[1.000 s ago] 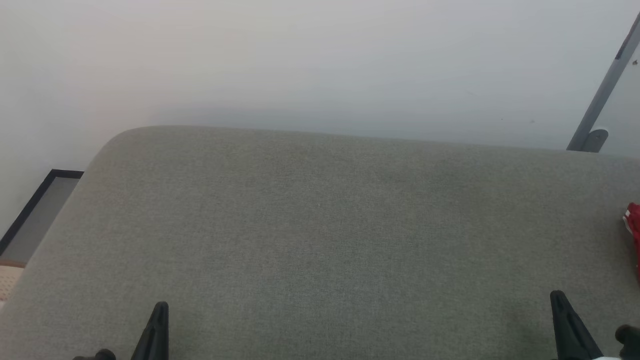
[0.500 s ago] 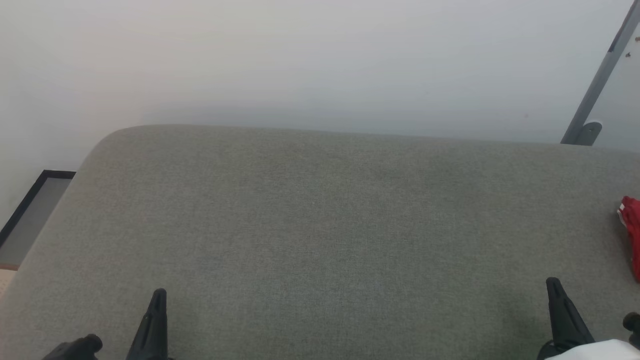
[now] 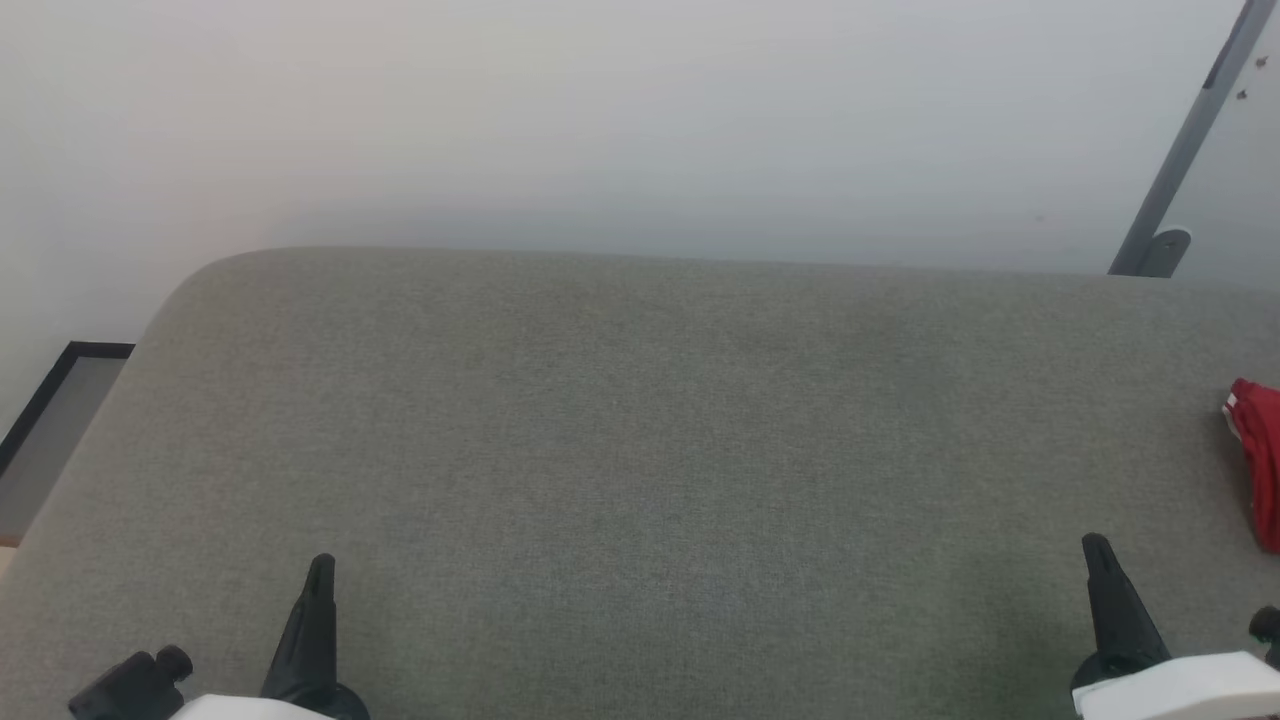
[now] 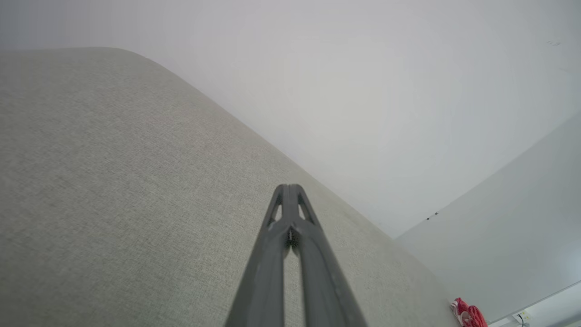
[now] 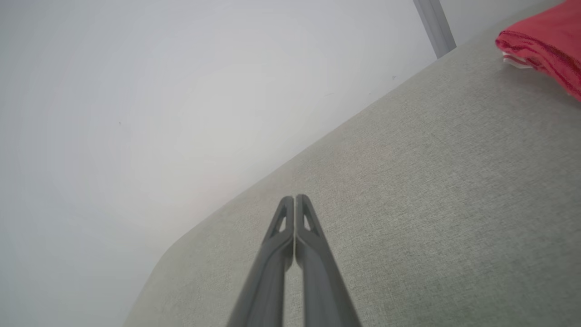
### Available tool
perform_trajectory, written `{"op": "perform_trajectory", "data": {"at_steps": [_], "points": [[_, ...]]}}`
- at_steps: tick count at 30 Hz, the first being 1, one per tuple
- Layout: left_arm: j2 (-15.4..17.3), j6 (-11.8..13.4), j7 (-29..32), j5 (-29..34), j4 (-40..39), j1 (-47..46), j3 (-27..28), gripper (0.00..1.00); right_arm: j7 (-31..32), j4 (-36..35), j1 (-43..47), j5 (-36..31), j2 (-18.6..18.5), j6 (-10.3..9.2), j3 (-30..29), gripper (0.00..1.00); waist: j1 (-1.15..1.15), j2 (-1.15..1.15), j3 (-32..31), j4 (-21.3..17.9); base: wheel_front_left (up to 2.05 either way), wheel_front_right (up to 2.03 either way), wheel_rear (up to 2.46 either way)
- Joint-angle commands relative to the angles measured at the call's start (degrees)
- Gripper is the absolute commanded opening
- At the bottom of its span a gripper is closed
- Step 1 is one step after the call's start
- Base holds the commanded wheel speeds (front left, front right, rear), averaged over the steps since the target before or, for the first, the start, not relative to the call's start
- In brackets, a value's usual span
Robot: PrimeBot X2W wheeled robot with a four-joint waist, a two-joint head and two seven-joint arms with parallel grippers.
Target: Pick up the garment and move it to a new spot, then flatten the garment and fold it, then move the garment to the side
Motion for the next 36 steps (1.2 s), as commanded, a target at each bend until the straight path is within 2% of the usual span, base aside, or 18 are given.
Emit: {"op": "perform_trajectory", "data": {"at_steps": [1,36], "points": [[0.05,-0.05,0.44,-2.05,-0.23,-1.8,0.15,0.0,0.52,-0.28,-1.72,1.97,-0.05,-0.03,0.02,0.0,0.0,0.0,0.07,-0.11,0.0,0.0,0.0],[-1.05,-0.09,6.24,-23.76,3.63,-7.47,0.73,0.0,4.94,3.43,-7.02,23.07,1.07,-0.05,0.39,0.0,0.0,0.0,1.54,-2.43,0.0,0.0,0.0]]}}
